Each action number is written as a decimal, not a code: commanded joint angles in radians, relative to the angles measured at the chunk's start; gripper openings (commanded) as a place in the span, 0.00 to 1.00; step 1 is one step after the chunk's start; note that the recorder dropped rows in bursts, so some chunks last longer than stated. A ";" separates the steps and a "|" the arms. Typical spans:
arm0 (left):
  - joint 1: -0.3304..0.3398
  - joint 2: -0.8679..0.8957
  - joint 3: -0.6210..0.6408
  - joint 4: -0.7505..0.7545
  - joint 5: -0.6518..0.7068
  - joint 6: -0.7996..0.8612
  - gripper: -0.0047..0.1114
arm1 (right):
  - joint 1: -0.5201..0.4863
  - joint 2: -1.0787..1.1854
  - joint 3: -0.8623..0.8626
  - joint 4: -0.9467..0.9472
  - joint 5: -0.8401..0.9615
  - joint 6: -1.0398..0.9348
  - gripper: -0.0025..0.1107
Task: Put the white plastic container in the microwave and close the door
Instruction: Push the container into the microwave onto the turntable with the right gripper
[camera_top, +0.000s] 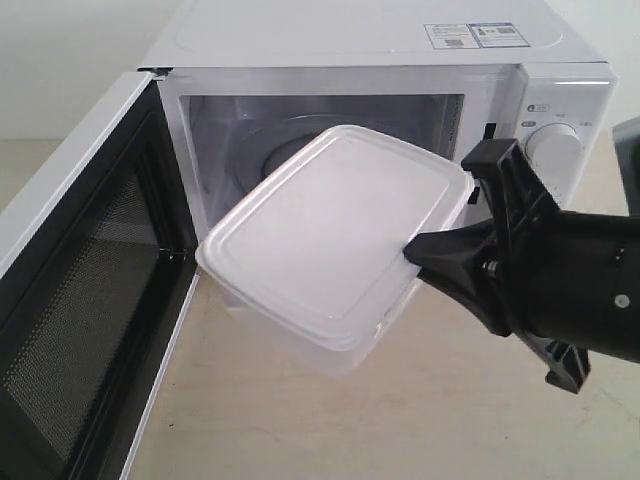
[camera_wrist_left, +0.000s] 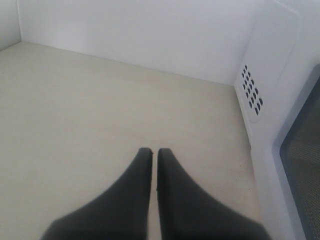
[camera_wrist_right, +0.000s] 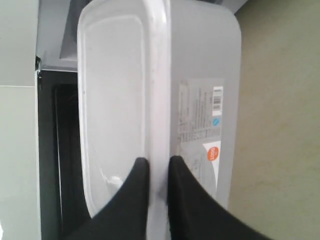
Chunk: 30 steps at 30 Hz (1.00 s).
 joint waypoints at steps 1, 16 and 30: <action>-0.001 -0.002 0.003 -0.008 -0.001 -0.008 0.08 | -0.001 0.137 0.055 0.325 -0.267 -0.279 0.02; -0.001 -0.002 0.003 -0.008 -0.001 -0.008 0.08 | 0.072 0.729 0.066 0.866 -1.093 -0.538 0.02; -0.001 -0.002 0.003 -0.008 -0.001 -0.008 0.08 | 0.211 0.886 -0.095 1.230 -1.121 -0.518 0.02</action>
